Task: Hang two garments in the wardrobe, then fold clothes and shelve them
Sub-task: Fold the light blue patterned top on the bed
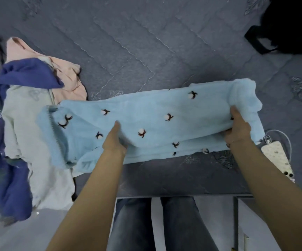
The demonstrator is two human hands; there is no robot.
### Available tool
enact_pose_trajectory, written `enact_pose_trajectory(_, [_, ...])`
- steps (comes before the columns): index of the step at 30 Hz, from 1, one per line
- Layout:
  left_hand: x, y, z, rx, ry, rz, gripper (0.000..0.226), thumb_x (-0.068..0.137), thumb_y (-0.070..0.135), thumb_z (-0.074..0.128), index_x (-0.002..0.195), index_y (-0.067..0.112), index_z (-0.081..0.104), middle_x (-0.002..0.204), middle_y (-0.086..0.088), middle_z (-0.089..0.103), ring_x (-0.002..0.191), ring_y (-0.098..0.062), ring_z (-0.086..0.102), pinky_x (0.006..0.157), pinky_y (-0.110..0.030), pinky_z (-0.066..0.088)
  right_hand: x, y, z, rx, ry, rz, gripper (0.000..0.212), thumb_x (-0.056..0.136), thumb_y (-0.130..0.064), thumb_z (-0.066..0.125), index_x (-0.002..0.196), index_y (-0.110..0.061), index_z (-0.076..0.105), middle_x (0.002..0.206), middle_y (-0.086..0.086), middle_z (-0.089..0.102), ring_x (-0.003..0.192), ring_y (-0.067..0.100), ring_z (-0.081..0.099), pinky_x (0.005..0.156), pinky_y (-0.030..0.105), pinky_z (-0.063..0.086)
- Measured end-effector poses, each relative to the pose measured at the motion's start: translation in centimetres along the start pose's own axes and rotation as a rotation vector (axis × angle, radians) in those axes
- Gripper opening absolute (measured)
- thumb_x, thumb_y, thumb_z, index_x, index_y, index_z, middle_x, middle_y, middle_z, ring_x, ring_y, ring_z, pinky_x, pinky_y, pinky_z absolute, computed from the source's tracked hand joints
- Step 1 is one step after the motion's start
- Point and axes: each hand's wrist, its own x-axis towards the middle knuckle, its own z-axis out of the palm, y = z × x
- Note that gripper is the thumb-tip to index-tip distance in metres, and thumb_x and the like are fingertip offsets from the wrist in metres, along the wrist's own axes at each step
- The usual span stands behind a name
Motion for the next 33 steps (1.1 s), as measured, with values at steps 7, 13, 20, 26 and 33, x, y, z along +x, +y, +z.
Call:
enact_pose_trajectory(7, [-0.5,0.2,-1.0,0.198,-0.035,0.305,0.018,0.093,0.017,0.065,0.108,0.009,0.060,0.119,-0.006,0.065,0.112,-0.024,0.061,0.098,-0.038,0.051,-1.7,-1.2,-3.1,-0.004,-0.092,-0.146,0.033,0.086,-0.026,0.073,0.116,-0.014,0.064,0.117,0.001,0.068,0.102,0.017,0.066,0.075,0.030,0.058])
enact_pose_trajectory(13, [1.0,0.0,-4.4,0.280,-0.075,0.305,0.032,0.097,0.022,0.059,0.125,0.006,0.055,0.125,-0.008,0.062,0.112,-0.026,0.061,0.094,-0.043,0.053,-2.7,2.5,-6.3,-0.044,-0.042,-0.090,0.015,0.087,-0.022,0.072,0.101,-0.025,0.065,0.106,-0.005,0.068,0.093,0.013,0.066,0.062,0.026,0.057])
enact_pose_trajectory(20, [0.7,-0.8,-3.7,0.571,0.179,0.727,0.066,0.079,0.014,0.076,0.133,0.003,0.040,0.132,-0.019,0.044,0.119,-0.035,0.051,0.101,-0.044,0.043,-2.7,2.4,-7.9,-0.442,-0.083,-0.278,0.011,0.089,-0.030,0.069,0.088,-0.020,0.066,0.097,0.003,0.068,0.084,0.011,0.065,0.063,0.022,0.054])
enact_pose_trajectory(26, [-1.3,-4.1,-1.2,1.335,-0.184,1.433,0.069,0.092,0.054,0.050,0.151,0.029,0.026,0.162,-0.007,0.011,0.150,-0.025,0.006,0.117,-0.049,0.002,-3.6,-1.3,-6.9,-0.540,-0.177,-0.686,0.022,0.093,-0.024,0.065,0.076,-0.015,0.054,0.072,-0.003,0.055,0.069,0.008,0.050,0.063,0.025,0.042])
enact_pose_trajectory(33, [3.2,-5.5,-0.1,1.908,-0.326,1.225,0.069,0.097,0.061,0.018,0.152,0.035,-0.015,0.159,-0.003,-0.028,0.145,-0.021,-0.027,0.117,-0.052,-0.014,0.6,0.0,-5.4,-0.907,0.072,-0.446,0.044,0.088,-0.030,0.069,0.113,0.004,0.057,0.113,0.022,0.061,0.106,0.035,0.058,0.087,0.042,0.045])
